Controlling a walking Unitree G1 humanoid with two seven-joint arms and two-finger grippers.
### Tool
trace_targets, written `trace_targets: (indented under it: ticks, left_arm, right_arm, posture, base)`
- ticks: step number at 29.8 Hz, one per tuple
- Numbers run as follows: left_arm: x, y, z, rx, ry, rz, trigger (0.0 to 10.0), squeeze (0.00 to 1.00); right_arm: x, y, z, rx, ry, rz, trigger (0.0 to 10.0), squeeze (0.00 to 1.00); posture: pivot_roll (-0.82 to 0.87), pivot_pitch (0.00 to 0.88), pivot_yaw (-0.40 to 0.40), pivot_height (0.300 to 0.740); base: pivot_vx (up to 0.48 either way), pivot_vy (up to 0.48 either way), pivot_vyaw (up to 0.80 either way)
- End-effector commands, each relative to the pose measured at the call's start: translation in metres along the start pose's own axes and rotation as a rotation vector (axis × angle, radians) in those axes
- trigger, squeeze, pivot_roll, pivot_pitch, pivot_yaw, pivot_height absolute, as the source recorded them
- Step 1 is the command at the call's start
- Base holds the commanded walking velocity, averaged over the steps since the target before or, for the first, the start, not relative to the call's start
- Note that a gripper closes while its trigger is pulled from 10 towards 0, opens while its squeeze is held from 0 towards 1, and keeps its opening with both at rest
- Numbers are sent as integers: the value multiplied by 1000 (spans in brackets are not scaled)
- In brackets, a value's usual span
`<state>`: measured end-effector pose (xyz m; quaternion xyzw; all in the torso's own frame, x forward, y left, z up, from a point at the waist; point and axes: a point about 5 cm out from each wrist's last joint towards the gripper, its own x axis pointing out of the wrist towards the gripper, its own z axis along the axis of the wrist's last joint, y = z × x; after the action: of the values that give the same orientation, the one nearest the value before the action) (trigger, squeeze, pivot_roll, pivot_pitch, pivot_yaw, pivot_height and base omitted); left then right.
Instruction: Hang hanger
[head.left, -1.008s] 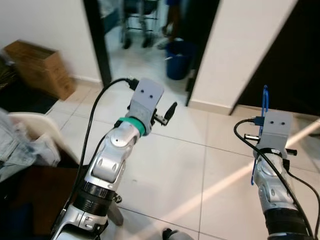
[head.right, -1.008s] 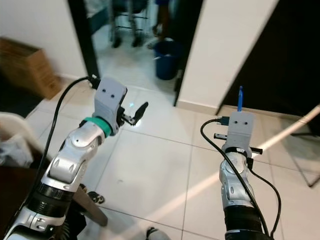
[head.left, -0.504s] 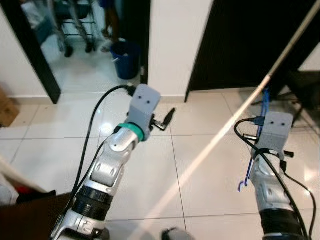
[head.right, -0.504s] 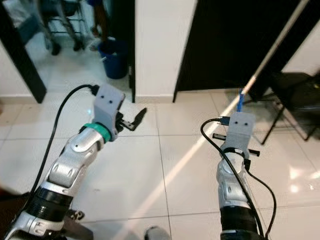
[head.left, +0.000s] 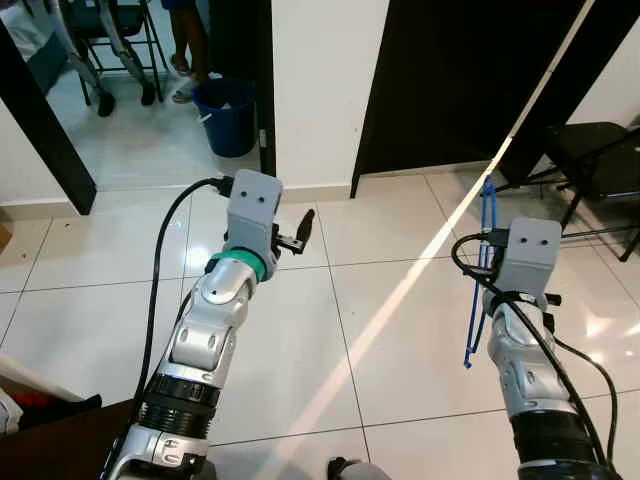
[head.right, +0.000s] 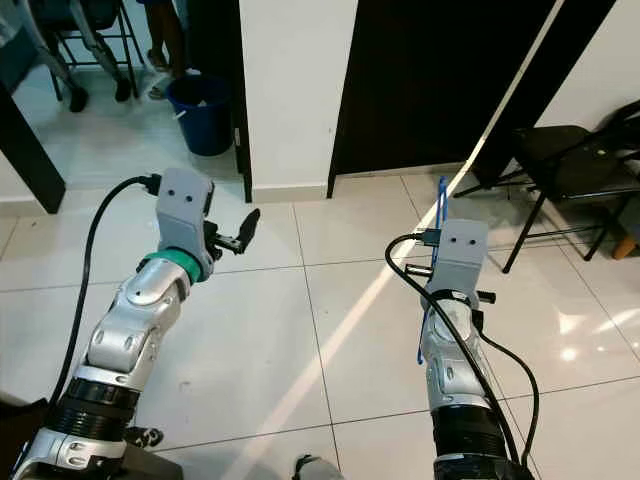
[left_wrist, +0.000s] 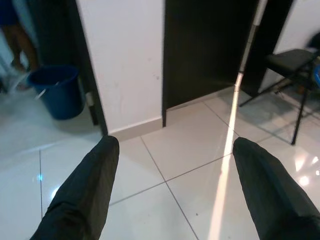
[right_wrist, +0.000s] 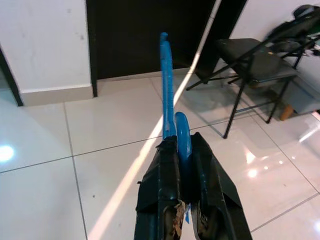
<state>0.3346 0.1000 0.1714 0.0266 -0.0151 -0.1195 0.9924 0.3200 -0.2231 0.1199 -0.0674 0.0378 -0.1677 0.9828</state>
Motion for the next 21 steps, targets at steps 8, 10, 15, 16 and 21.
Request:
trace_targets:
  ticks: [8,10,15,16,21]
  left_arm:
    - [-2,10,-17,-23,81,69,10000,0]
    - [-3,13,-18,-20,84,81,10000,0]
    - [-3,17,-18,-25,83,102,10000,0]
    - [-3,18,-18,-28,83,108,10000,0]
    - [-3,21,-19,-31,86,121,10000,0]
  right_arm:
    - [-3,10,-2,4,3,56,10000,0]
    - [-2,12,-1,3,2,68,10000,0]
    - [-1,13,0,0,-1,82,10000,0]
    - [-1,13,0,-1,-2,85,10000,0]
    - [0,13,0,-3,-3,95,10000,0]
  posture:
    - [-48,52,15,740]
    - [-48,51,10,740]
    - [-49,49,5,740]
    - [-48,50,4,740]
    - [-48,48,4,740]
  base:
    - [0,-480,0]
    - [0,-480,0]
    - [0,-480,0]
    - [0,-480,0]
    - [0,-480,0]
